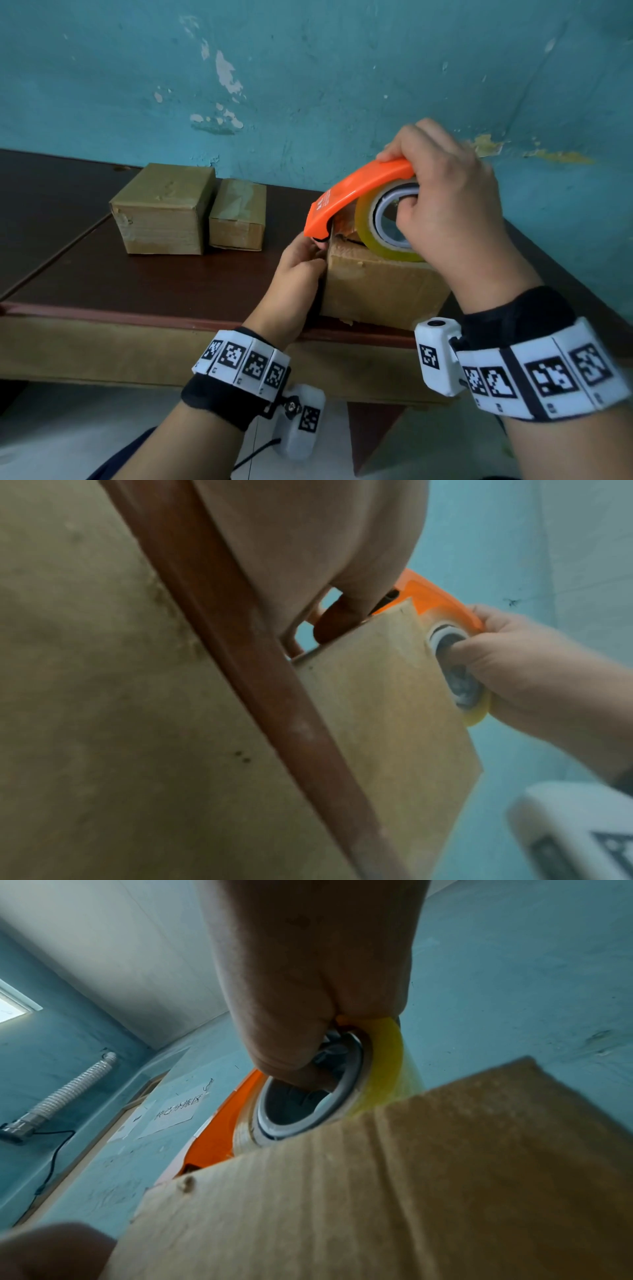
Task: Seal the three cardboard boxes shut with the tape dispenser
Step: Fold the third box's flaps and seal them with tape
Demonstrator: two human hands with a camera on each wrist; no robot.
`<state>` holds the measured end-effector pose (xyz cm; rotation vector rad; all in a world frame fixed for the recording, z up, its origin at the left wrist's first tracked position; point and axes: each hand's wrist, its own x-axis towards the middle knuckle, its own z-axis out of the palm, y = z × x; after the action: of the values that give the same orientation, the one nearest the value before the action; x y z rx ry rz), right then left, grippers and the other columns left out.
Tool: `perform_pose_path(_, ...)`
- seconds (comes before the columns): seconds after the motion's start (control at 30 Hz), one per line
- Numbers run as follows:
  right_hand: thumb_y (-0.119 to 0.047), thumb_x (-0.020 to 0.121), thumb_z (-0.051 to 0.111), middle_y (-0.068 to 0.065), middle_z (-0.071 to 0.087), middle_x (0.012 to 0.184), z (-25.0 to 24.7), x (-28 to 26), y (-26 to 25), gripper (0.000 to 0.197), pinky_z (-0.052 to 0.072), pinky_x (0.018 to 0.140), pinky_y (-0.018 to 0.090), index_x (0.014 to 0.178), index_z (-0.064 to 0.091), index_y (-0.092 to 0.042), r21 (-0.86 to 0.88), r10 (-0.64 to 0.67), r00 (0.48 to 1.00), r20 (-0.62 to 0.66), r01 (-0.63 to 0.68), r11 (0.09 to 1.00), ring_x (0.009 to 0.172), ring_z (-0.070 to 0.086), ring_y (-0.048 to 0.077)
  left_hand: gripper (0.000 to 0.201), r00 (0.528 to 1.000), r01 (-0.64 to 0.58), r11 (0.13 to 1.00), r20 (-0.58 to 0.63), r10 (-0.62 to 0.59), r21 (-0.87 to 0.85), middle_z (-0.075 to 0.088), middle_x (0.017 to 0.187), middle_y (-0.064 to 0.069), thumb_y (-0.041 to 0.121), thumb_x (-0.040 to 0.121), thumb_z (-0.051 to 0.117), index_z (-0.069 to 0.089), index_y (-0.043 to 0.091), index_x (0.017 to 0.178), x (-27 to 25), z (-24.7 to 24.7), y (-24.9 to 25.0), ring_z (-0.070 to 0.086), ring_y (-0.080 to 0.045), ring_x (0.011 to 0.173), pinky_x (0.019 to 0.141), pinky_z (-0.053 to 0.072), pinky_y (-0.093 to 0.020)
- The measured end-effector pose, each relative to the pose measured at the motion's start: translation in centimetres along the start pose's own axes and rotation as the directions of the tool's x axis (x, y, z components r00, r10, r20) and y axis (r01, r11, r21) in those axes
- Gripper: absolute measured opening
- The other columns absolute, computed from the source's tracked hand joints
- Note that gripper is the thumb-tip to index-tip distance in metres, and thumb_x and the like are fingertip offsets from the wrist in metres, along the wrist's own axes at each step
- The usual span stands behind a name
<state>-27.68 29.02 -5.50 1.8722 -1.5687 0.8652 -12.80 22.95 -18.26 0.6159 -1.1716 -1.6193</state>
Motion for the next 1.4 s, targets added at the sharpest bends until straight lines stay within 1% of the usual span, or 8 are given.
perform_pose_path(0.07,0.010,0.080,0.061,-0.004,0.058,0.104,-0.1,0.0,0.0,0.040,0.051,0.074,0.046,0.104,0.059,-0.021,0.005,0.001,1.000,-0.004,-0.001,1.000,0.089,0.055,0.024,0.046,0.999,-0.010,0.999,0.050,0.013,-0.053,0.053,0.097,-0.018,0.005,0.061,0.054,0.052,-0.008,0.106,-0.3,0.2,0.1,0.052,-0.038,0.090,0.077,0.042,-0.050)
perform_pose_path(0.13,0.010,0.080,0.062,-0.005,0.057,0.104,-0.1,0.0,0.0,0.040,0.051,0.075,0.047,0.104,0.059,-0.022,0.005,0.005,1.000,-0.003,-0.005,1.000,0.090,0.055,0.023,0.063,0.989,-0.020,0.996,0.146,0.032,-0.083,0.052,0.110,-0.017,0.015,0.056,0.063,0.051,0.011,0.118,-0.4,0.0,0.4,0.054,-0.033,0.100,0.087,0.043,-0.048)
perform_pose_path(0.3,0.011,0.079,0.060,-0.005,0.057,0.104,-0.2,0.0,0.1,0.041,0.053,0.074,0.046,0.104,0.060,-0.022,0.024,-0.003,1.000,0.019,0.002,1.000,0.091,0.056,0.023,0.075,0.974,0.016,1.000,0.225,-0.019,0.013,0.062,0.140,-0.025,0.014,0.082,0.080,0.041,-0.003,0.144,-0.5,-0.6,0.4,0.063,-0.038,0.129,0.108,0.052,-0.051)
perform_pose_path(0.4,0.011,0.078,0.059,-0.005,0.057,0.106,-0.4,0.0,0.1,0.042,0.053,0.075,0.047,0.105,0.059,-0.021,0.033,-0.015,0.999,0.033,0.014,0.999,0.093,0.057,0.024,0.050,0.976,-0.028,0.999,0.215,0.023,0.020,0.070,0.130,-0.020,0.011,0.086,0.078,0.057,-0.001,0.130,-0.4,-0.5,0.4,0.068,-0.035,0.122,0.101,0.057,-0.044)
perform_pose_path(0.5,0.010,0.077,0.058,-0.005,0.057,0.107,-0.4,0.1,0.1,0.043,0.052,0.075,0.047,0.106,0.059,-0.021,0.024,-0.029,0.998,0.054,0.028,0.999,0.092,0.057,0.025,0.034,0.974,-0.076,0.997,0.217,0.066,0.035,0.066,0.107,-0.018,0.014,0.081,0.084,0.056,-0.002,0.090,-0.3,-0.4,0.5,0.069,-0.034,0.108,0.098,0.056,-0.047)
perform_pose_path(0.67,0.006,0.079,0.062,-0.005,0.057,0.107,-0.5,0.2,0.3,0.038,0.052,0.075,0.046,0.105,0.060,-0.022,0.038,-0.042,0.997,0.064,0.040,0.998,0.091,0.057,0.024,0.066,0.966,-0.087,0.995,0.249,0.074,0.040,0.055,0.104,-0.021,0.024,0.080,0.088,0.043,-0.023,0.092,-0.1,-0.6,0.6,0.061,-0.038,0.104,0.101,0.053,-0.053)
perform_pose_path(0.9,0.009,0.077,0.064,-0.004,0.058,0.106,-0.4,0.3,0.1,0.040,0.052,0.074,0.045,0.103,0.059,-0.022,0.026,-0.028,0.999,0.041,0.027,0.999,0.090,0.057,0.025,0.055,0.956,-0.179,0.975,0.257,0.140,0.134,0.038,0.062,0.002,0.003,0.089,0.073,0.026,0.018,0.066,-0.4,-0.6,0.9,0.051,-0.009,0.066,0.072,0.048,-0.018)
perform_pose_path(1.4,0.013,0.077,0.065,-0.002,0.057,0.102,-0.1,0.4,0.6,0.040,0.052,0.070,0.046,0.102,0.060,-0.018,0.017,-0.053,0.998,0.023,0.053,0.998,0.086,0.056,0.025,0.055,0.943,-0.246,0.938,0.284,0.174,0.242,0.035,0.060,0.008,0.007,0.088,0.075,0.026,0.019,0.065,-0.2,-0.8,1.6,0.046,-0.003,0.058,0.065,0.044,-0.015)
